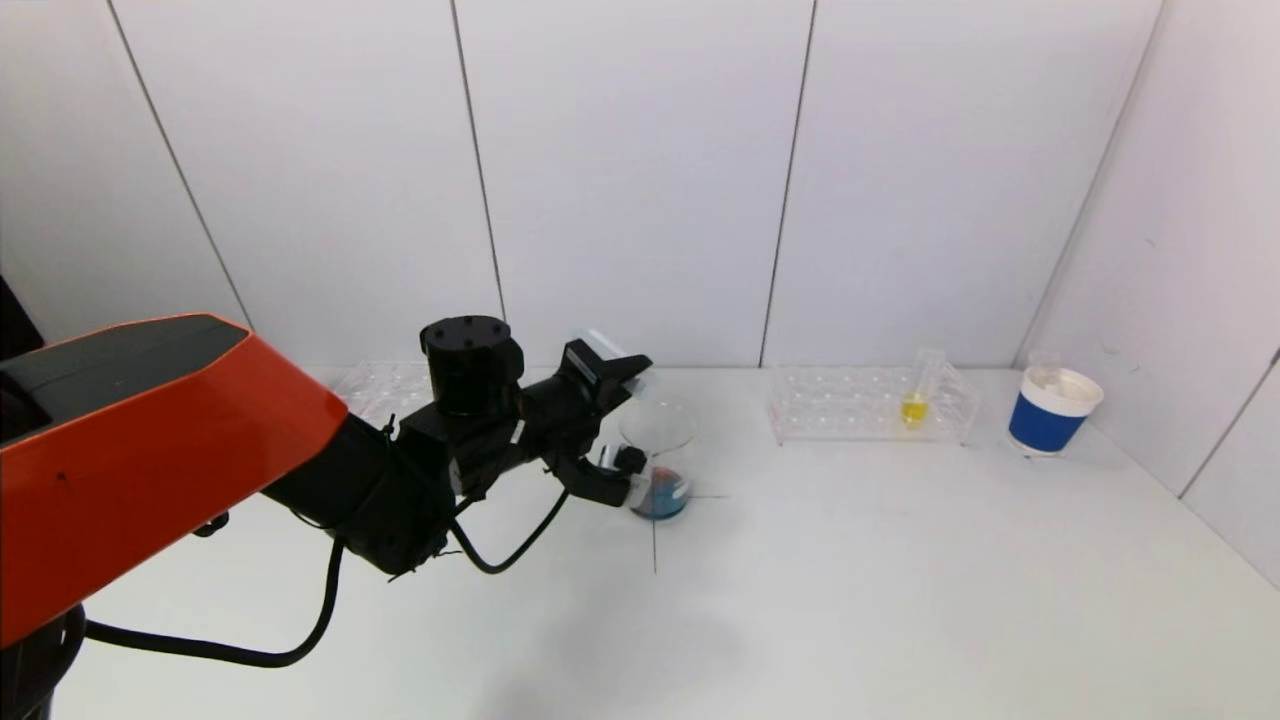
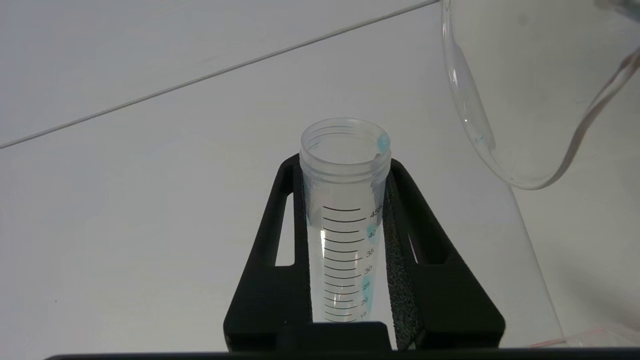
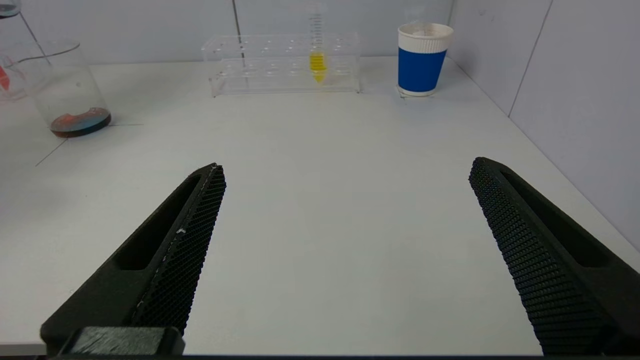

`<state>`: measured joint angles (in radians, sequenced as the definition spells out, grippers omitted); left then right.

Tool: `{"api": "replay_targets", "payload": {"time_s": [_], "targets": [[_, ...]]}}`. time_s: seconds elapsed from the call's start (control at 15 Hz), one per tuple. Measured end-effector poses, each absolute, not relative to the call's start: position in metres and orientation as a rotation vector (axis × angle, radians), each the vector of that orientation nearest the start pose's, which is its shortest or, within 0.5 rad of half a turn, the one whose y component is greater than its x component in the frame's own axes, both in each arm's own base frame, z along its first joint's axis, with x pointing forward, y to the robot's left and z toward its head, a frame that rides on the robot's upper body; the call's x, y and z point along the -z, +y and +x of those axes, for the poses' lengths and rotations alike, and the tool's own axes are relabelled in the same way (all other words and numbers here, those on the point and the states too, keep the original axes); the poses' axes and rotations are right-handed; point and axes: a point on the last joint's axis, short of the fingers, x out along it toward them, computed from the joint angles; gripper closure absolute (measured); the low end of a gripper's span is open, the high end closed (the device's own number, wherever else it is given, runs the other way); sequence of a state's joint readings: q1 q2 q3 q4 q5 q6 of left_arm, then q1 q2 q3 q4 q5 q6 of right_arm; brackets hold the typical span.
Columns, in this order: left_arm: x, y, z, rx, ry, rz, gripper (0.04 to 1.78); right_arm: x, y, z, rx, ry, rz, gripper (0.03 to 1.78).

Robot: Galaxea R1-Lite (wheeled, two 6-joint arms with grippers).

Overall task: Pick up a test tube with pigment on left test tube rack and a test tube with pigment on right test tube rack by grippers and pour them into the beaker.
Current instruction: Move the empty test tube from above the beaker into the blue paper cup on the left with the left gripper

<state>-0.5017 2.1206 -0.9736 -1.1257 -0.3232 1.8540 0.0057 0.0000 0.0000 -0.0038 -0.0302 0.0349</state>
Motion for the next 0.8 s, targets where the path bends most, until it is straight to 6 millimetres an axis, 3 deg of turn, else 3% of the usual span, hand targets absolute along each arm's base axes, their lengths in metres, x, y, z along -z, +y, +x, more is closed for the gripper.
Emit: {"api": "replay_targets", "payload": {"time_s": [0.8], "targets": [[-0.128,-0.2026,0.3371,0.617,-0.578,1.473,1.38,-0.0759,-0.0008,-0.0228,0.025,-0.005,0.035,0.04]]}}
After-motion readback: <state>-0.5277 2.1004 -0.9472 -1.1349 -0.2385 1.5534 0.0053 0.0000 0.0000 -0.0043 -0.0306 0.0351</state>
